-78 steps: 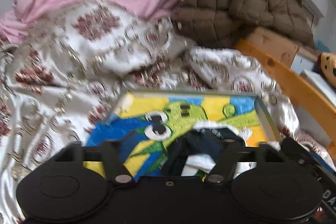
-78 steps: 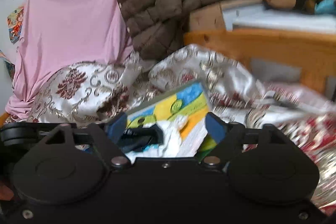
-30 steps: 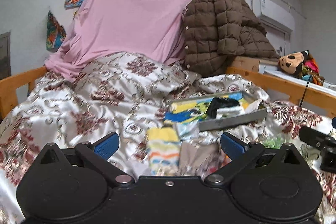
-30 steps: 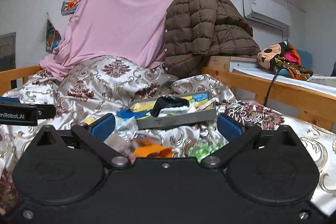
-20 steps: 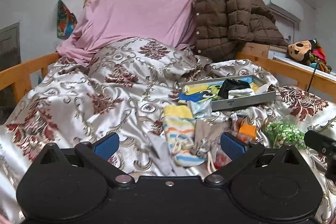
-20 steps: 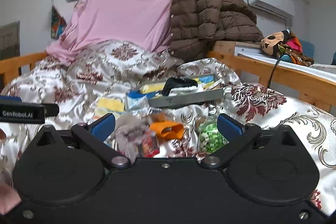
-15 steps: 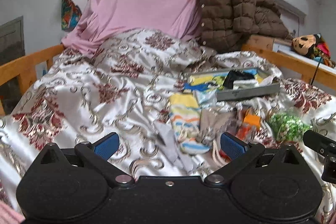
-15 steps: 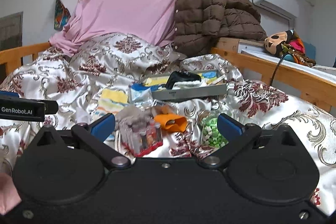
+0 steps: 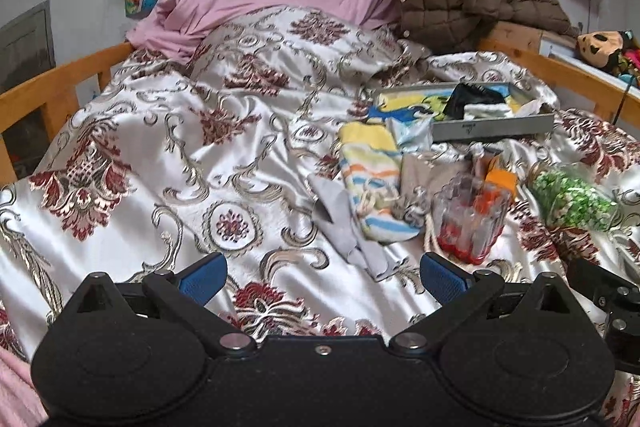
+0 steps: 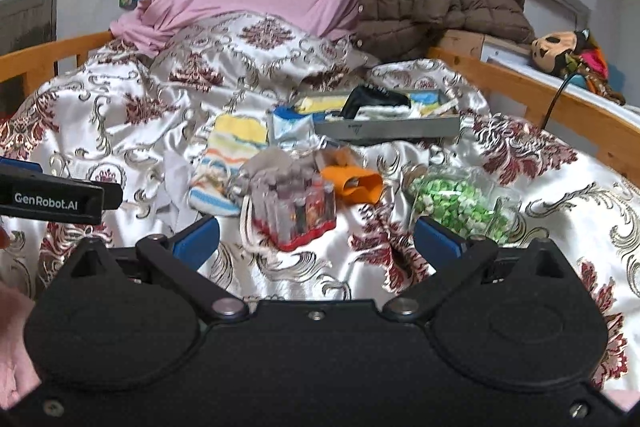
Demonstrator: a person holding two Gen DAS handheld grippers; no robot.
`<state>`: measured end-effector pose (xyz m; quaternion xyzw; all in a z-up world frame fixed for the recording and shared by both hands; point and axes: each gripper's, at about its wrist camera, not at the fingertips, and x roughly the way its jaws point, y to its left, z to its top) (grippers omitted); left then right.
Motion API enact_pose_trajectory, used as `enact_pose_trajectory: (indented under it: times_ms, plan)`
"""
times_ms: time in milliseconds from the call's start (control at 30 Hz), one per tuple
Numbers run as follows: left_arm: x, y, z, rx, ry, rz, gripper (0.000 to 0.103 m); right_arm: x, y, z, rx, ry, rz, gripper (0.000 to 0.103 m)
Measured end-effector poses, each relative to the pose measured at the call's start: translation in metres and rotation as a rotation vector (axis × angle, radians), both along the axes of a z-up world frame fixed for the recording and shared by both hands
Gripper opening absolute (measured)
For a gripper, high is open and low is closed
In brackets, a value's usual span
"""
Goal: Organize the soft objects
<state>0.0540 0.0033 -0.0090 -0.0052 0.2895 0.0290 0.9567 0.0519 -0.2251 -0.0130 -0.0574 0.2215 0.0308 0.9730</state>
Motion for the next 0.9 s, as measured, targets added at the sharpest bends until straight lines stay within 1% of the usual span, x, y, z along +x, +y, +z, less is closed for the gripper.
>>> enact_pose_trajectory:
  times_ms: [267,600,800,900]
  plan:
    - [0.009,0.0,-0.01,0.051,0.072,0.04,0.102,0.01,0.002,-0.009,0.009,0.088,0.003,0.102]
    - [0.02,0.009,-0.016,0.016,0.121,0.057,0.102,0.018,0.007,-0.017,0.011,0.158,0.031,0.102]
    - [0.03,0.008,-0.018,0.016,0.135,0.04,0.102,0.028,0.014,-0.021,0.008,0.192,0.065,0.102]
    - [0.035,0.009,-0.019,0.011,0.142,0.034,0.102,0.034,0.017,-0.024,0.003,0.194,0.078,0.102]
